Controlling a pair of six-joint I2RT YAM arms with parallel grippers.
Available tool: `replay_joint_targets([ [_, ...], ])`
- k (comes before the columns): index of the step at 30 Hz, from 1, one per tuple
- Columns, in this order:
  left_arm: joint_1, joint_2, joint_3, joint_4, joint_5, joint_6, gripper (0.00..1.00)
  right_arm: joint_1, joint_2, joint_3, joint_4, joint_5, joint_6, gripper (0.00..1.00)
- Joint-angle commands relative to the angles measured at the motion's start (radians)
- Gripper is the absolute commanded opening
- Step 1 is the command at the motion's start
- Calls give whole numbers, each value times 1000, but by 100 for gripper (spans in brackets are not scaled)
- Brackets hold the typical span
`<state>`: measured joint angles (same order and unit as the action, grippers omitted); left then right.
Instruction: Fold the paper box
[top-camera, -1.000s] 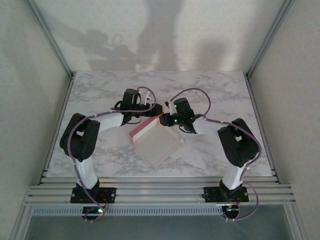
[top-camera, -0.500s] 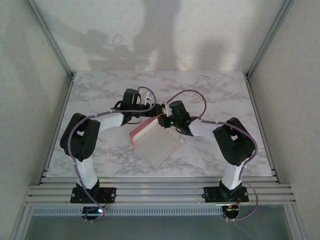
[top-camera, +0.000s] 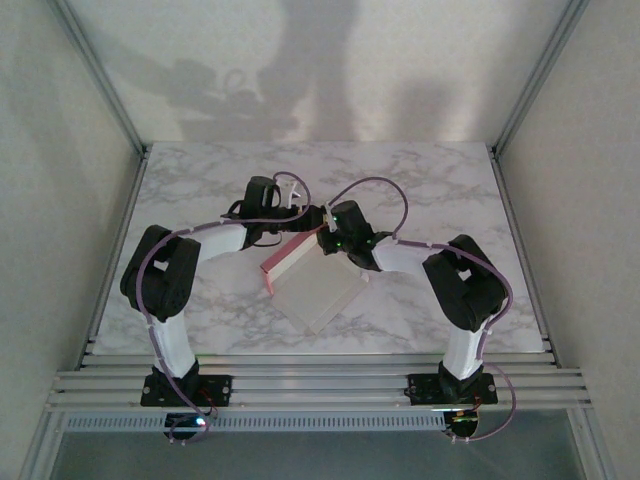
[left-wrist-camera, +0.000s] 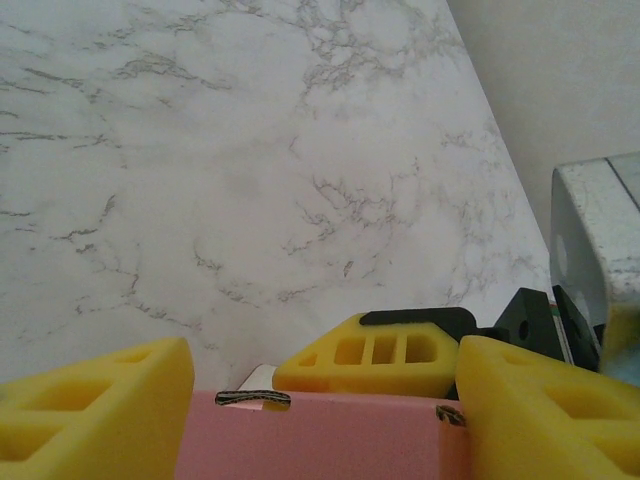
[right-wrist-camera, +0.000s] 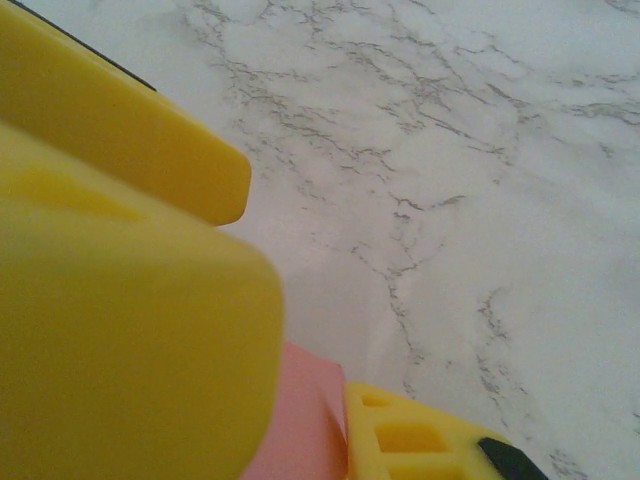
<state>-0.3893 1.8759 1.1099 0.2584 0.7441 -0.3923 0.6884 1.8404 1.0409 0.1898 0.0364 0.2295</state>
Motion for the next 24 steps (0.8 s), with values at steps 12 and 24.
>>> replay_joint_targets([
  [12,-16,25,-10,-83,39,19,68,26,33,58,-96,241,-49,28],
  [24,-12,28,-12,-71,44,15,68,-49,-20,0,-65,-61,-33,35],
])
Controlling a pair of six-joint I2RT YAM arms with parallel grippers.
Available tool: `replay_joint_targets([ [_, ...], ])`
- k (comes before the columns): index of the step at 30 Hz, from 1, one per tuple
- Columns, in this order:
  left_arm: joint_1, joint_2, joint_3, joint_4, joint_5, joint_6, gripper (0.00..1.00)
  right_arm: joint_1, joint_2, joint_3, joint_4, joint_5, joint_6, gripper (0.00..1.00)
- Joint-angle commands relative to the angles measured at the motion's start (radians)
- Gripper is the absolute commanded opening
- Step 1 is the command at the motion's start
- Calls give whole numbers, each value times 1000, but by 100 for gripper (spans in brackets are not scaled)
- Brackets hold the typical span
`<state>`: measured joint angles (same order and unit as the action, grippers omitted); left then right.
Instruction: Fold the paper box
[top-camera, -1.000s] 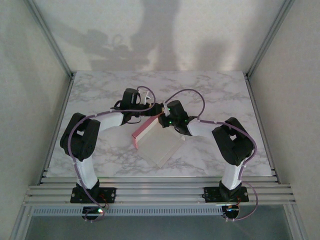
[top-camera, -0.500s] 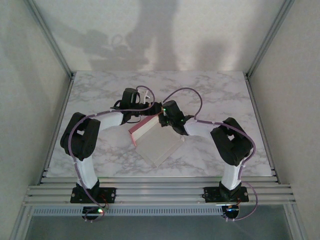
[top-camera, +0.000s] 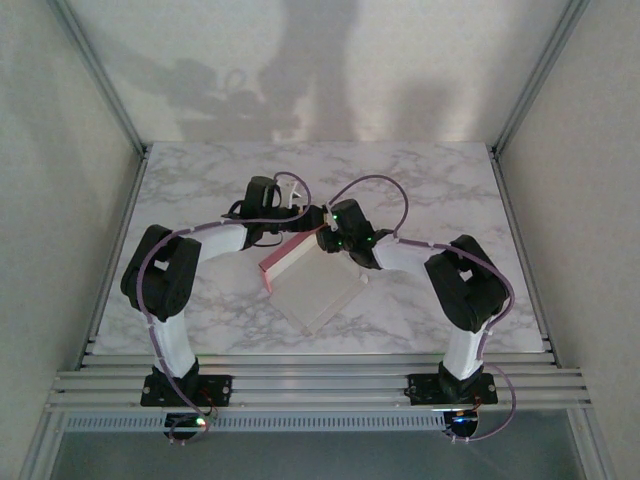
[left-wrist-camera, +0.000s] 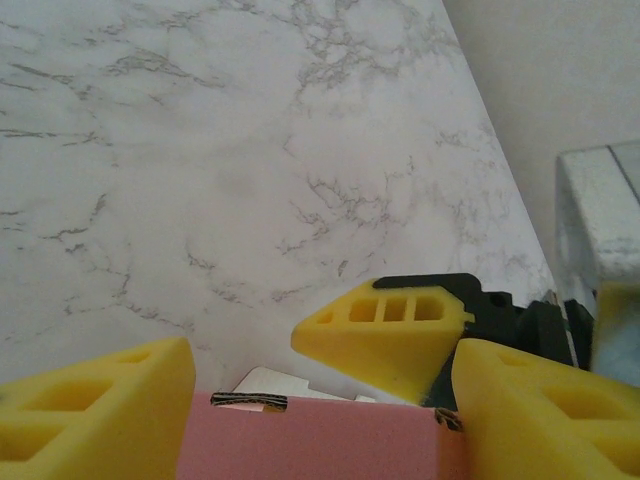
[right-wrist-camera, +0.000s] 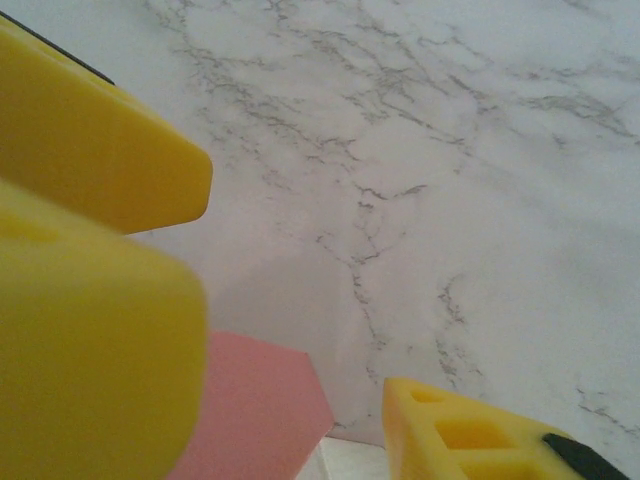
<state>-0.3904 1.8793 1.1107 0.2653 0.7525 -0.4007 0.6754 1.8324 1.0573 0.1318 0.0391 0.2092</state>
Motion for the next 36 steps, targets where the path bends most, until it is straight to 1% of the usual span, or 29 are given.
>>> replay_joint_targets([
  [1,-10,24,-12,-78,36,24,68,-43,-7,-13,-6,-92,-10,35],
  [3,-11,22,-14,-78,36,24,68,-57,-4,-14,1,-136,0,34],
  [7,-8,20,-15,-76,35,19,68,-91,-5,-12,-30,-302,-5,37],
  [8,-8,21,-14,-74,36,18,68,-93,-9,-16,-42,-315,-12,37],
  [17,-8,32,-5,-65,42,10,68,-110,-79,-97,-63,-289,-24,40],
  [20,-8,28,-9,-65,41,10,68,-118,-103,-137,-26,-300,-9,40],
  [22,-9,28,-9,-67,39,12,68,-117,-104,-137,-15,-322,-7,40],
  [26,-7,27,-8,-67,38,9,68,-112,-91,-133,40,-313,9,40],
  [30,-5,29,-2,-72,40,5,68,-98,-61,-104,48,-304,14,41],
  [33,-1,20,-2,-72,37,3,73,-94,-66,-114,58,-272,31,44],
  [36,7,14,9,-81,32,4,78,-94,-94,-122,24,-228,56,48],
])
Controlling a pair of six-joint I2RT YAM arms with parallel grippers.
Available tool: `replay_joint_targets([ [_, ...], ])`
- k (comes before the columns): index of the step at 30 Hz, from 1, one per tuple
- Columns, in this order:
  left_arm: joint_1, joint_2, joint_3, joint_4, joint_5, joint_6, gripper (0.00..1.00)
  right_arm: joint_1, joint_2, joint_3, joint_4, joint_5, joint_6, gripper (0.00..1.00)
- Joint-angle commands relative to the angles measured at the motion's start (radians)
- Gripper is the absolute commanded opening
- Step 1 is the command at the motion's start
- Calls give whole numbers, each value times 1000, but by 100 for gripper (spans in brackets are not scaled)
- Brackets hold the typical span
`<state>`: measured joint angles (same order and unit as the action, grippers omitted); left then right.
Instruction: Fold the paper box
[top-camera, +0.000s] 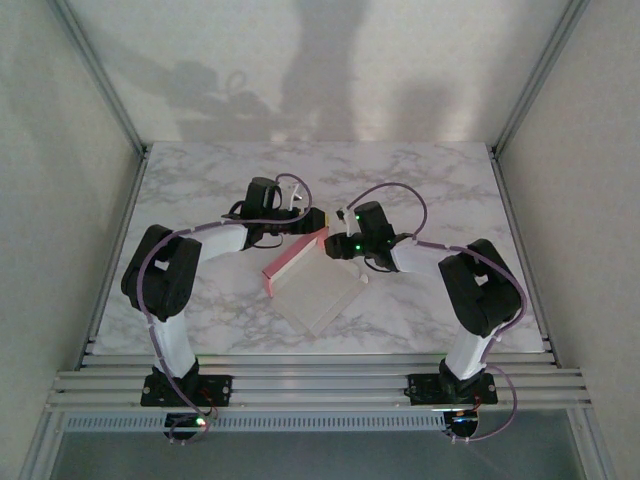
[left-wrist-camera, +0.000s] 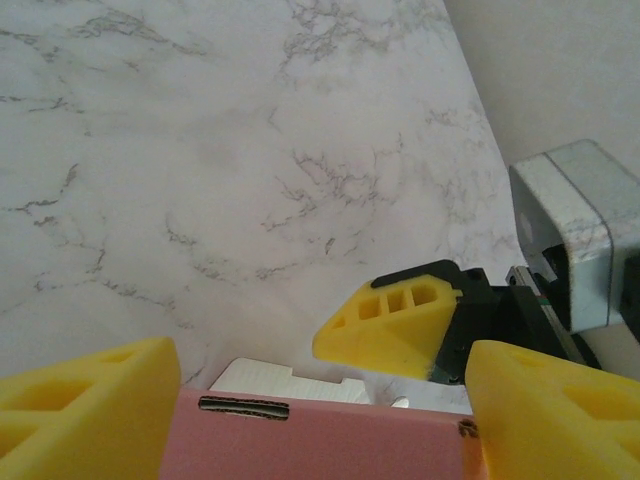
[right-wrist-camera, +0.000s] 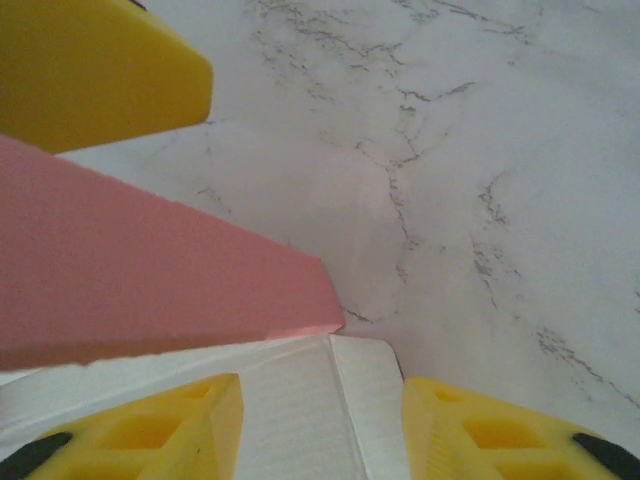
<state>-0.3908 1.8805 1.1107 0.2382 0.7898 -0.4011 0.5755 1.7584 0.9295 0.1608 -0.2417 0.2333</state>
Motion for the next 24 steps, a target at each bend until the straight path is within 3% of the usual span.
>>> replay_joint_targets([
  [1,9,12,13,-58,-9,3,79,7,-31,0,-19,66,41,48],
  [5,18,1,33,-48,-9,-22,88,7,-100,-58,-56,90,83,51],
  [7,20,-8,49,-55,-10,-26,99,7,-138,-91,-69,91,106,52],
  [16,26,-66,119,-201,-111,45,99,10,-313,-185,-154,45,180,55],
  [24,23,-175,130,-461,-263,168,99,10,-451,-235,-235,10,214,59],
])
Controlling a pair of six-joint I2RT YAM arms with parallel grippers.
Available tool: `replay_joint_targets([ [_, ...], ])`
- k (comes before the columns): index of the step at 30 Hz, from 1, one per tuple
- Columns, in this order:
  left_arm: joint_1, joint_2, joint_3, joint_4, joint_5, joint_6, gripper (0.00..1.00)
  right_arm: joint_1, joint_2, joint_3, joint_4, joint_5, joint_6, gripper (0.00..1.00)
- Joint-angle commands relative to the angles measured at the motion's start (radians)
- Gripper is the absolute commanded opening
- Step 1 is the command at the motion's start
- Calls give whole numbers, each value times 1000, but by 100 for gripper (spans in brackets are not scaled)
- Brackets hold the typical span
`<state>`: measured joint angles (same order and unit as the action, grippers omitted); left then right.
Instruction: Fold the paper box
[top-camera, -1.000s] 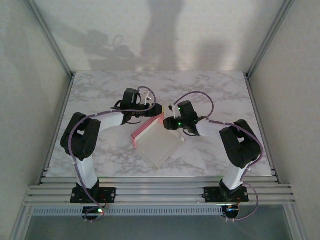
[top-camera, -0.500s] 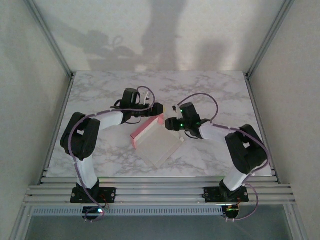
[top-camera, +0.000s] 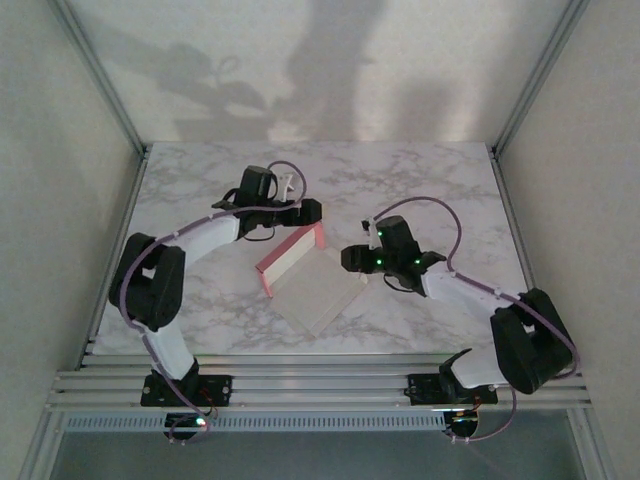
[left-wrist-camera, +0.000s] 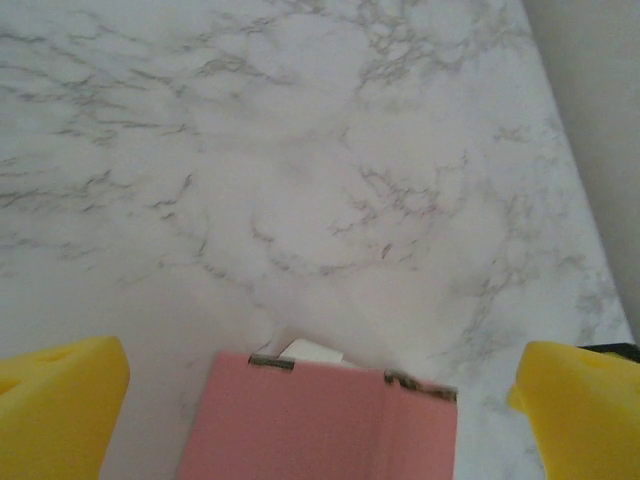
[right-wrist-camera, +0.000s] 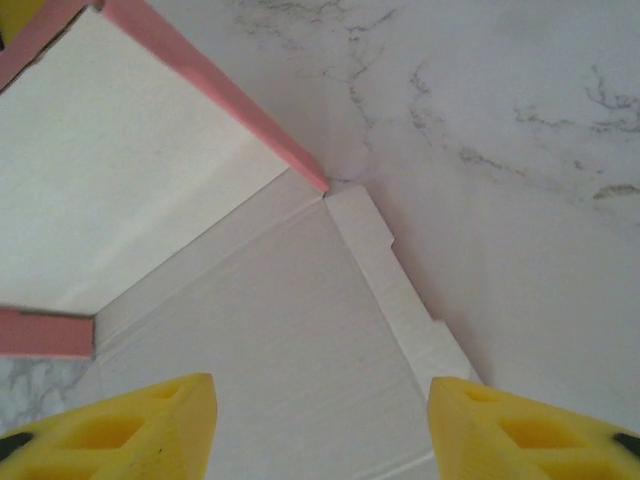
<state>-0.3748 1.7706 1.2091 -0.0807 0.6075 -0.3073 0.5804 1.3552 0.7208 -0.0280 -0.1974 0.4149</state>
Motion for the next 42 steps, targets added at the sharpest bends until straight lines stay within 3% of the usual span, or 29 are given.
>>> replay_joint_targets([
  [1,5,-78,33,-175,-92,83,99,4,-63,-33,-46,-42,40,60],
  [4,-2,-117,38,-266,-106,109,99,4,-99,-52,-55,-57,56,66],
  [11,-55,-106,112,-533,-121,203,99,5,-127,-60,-67,-178,45,99],
  [21,-96,-11,199,-662,-190,234,97,5,-203,-124,-67,-186,34,99],
  [31,-95,73,255,-707,-198,222,77,2,-281,-181,-92,-151,32,99],
  [39,-30,60,221,-668,-90,203,60,1,-252,-181,-65,-164,56,99],
  [42,-8,61,205,-658,-63,195,58,-2,-245,-181,-50,-171,71,99],
])
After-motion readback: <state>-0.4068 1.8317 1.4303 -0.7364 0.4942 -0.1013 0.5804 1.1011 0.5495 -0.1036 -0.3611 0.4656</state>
